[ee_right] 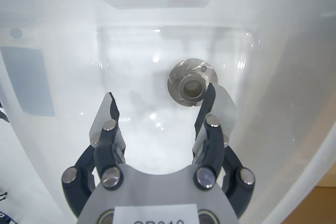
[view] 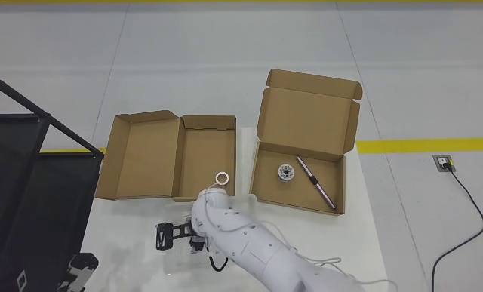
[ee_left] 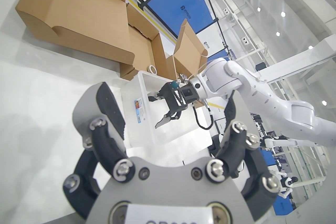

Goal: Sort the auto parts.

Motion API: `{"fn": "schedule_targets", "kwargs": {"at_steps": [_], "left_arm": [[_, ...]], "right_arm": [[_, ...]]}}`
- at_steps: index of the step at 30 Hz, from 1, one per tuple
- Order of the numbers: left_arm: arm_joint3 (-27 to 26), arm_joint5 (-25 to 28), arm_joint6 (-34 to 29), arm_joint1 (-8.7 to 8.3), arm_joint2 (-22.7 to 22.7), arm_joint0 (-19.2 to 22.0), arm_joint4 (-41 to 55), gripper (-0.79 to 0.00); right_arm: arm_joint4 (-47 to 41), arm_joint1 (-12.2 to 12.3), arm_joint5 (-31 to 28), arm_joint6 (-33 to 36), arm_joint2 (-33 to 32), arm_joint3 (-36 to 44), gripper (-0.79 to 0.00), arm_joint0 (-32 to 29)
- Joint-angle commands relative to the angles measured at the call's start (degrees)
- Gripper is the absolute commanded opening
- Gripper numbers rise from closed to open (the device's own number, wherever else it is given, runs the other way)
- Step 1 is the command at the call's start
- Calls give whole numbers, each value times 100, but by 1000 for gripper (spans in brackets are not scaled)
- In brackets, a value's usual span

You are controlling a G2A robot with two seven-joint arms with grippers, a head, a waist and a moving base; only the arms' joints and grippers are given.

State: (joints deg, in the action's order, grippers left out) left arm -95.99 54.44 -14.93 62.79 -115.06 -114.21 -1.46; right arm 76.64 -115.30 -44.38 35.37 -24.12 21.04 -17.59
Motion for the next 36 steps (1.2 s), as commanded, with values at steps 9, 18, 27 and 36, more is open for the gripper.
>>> {"fn": "schedule_targets", "kwargs": {"at_steps": [9, 18, 27, 36], "left_arm": [[79, 45, -6, 20, -22, 5, 28, 0], [105, 110, -26, 39, -39, -25, 67, 0], [87, 165, 18, 67, -54, -67, 26, 0], [96, 185, 30, 88, -78, -80, 21, 0]], "right_arm": [[-158, -24, 576, -176, 139, -98, -345, 11], [-334, -39, 946, -153, 365, -106, -345, -54], [-384, -60, 1533, -62, 686, -46, -397, -136], [-643, -66, 1642, -36, 942, -64, -714, -78]]}}
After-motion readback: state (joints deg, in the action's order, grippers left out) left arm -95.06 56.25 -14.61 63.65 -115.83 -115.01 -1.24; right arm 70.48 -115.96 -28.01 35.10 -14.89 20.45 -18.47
